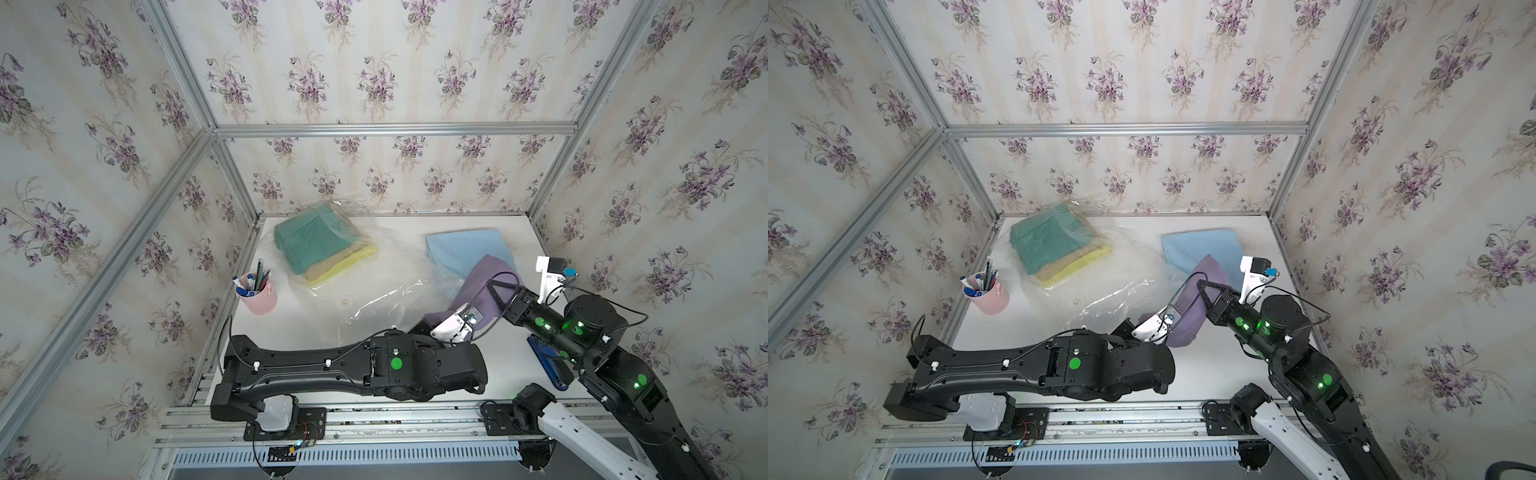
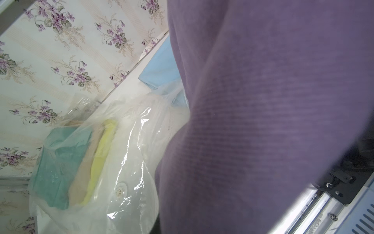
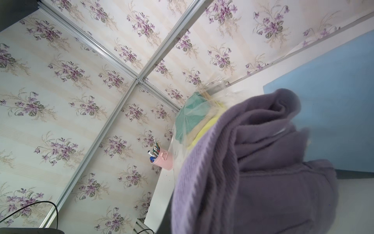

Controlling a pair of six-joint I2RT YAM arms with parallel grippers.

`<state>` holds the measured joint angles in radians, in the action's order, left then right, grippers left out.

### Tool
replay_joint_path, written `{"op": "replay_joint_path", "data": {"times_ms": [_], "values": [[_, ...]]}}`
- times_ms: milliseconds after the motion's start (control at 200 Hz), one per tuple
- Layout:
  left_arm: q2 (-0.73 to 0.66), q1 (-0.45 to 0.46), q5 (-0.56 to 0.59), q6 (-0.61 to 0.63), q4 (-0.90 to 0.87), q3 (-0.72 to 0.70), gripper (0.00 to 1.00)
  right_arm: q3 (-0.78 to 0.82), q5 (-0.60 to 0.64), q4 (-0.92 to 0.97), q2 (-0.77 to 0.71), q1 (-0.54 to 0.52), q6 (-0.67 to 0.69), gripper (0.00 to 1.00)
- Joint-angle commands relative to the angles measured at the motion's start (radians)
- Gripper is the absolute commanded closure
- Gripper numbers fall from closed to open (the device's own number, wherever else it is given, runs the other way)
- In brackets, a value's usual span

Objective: Take the trousers out of the vacuum bag
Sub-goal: Take out the trousers from the vacuum bag, then place the trousers at the center of the board.

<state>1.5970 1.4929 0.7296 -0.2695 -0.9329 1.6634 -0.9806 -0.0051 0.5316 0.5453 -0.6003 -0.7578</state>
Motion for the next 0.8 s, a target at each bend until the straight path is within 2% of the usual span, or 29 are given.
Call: {"op": "replay_joint_path", "data": {"times_ms": [0, 165, 555, 724, 794], "values": [[0.022, -0.011, 0.029, 0.125, 0.079, 0.055, 0.98, -0.035, 0.058, -0.03, 0.009, 0.0, 0.057, 1.0], [0.064, -0.054, 0.006, 0.235, 0.129, 0.134, 0.98, -0.083, 0.137, -0.03, 0.05, 0.0, 0.11, 1.0], [0.184, -0.238, -0.103, 0.405, 0.158, 0.334, 0.97, -0.144, 0.257, -0.177, 0.203, 0.0, 0.235, 1.0], [0.243, -0.304, -0.137, 0.439, 0.167, 0.42, 0.97, -0.185, 0.278, -0.23, 0.288, 0.015, 0.279, 1.0], [0.263, -0.329, -0.153, 0.452, 0.178, 0.449, 0.97, -0.202, 0.251, -0.246, 0.321, 0.046, 0.286, 1.0]]}}
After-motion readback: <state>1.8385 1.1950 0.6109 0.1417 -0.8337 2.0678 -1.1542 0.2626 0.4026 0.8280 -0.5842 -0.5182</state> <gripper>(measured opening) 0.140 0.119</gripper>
